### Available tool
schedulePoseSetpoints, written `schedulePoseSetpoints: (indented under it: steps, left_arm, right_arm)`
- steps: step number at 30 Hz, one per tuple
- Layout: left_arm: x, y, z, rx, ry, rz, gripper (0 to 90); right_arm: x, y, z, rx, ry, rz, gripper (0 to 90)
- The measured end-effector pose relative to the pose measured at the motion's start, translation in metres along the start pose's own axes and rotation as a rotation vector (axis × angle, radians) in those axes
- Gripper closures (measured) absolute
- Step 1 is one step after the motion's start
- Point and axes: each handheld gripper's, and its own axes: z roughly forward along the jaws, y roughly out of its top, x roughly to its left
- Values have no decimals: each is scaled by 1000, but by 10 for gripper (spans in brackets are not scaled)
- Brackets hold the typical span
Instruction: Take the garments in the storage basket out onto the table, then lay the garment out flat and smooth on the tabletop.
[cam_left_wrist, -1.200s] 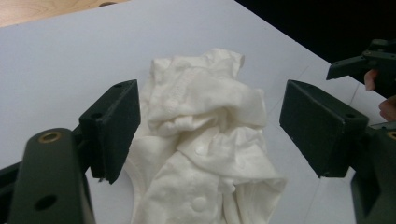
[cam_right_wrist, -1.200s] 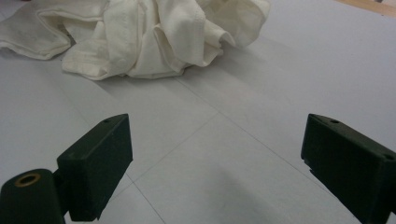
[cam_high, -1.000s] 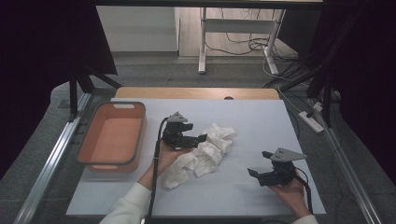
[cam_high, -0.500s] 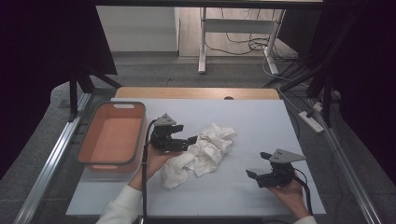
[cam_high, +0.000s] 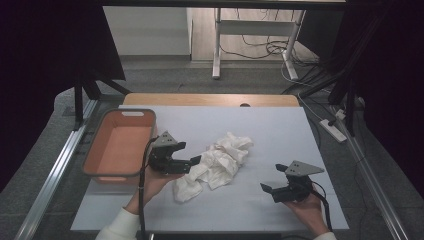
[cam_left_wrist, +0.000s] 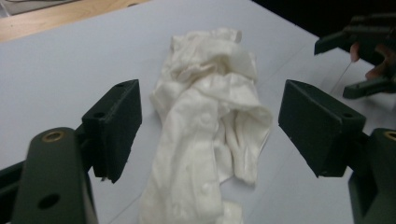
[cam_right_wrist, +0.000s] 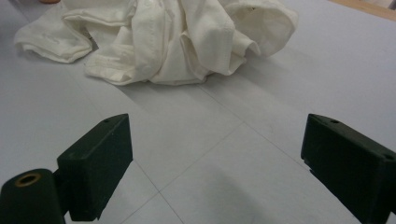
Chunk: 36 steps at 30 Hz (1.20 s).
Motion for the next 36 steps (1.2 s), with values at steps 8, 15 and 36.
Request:
schedulePoseSetpoints:
  steps: [8, 15, 36]
  left_arm:
    - [0, -12, -1, 17, 1, -28, 228]
    - [3, -11, -1, 20, 10, -23, 234]
    - [2, -9, -1, 12, 9, -42, 232]
  right_arm:
    - [0, 0, 5, -1, -5, 25, 92]
    - [5, 2, 13, 11, 9, 17, 92]
    - [11, 7, 21, 9, 13, 27, 120]
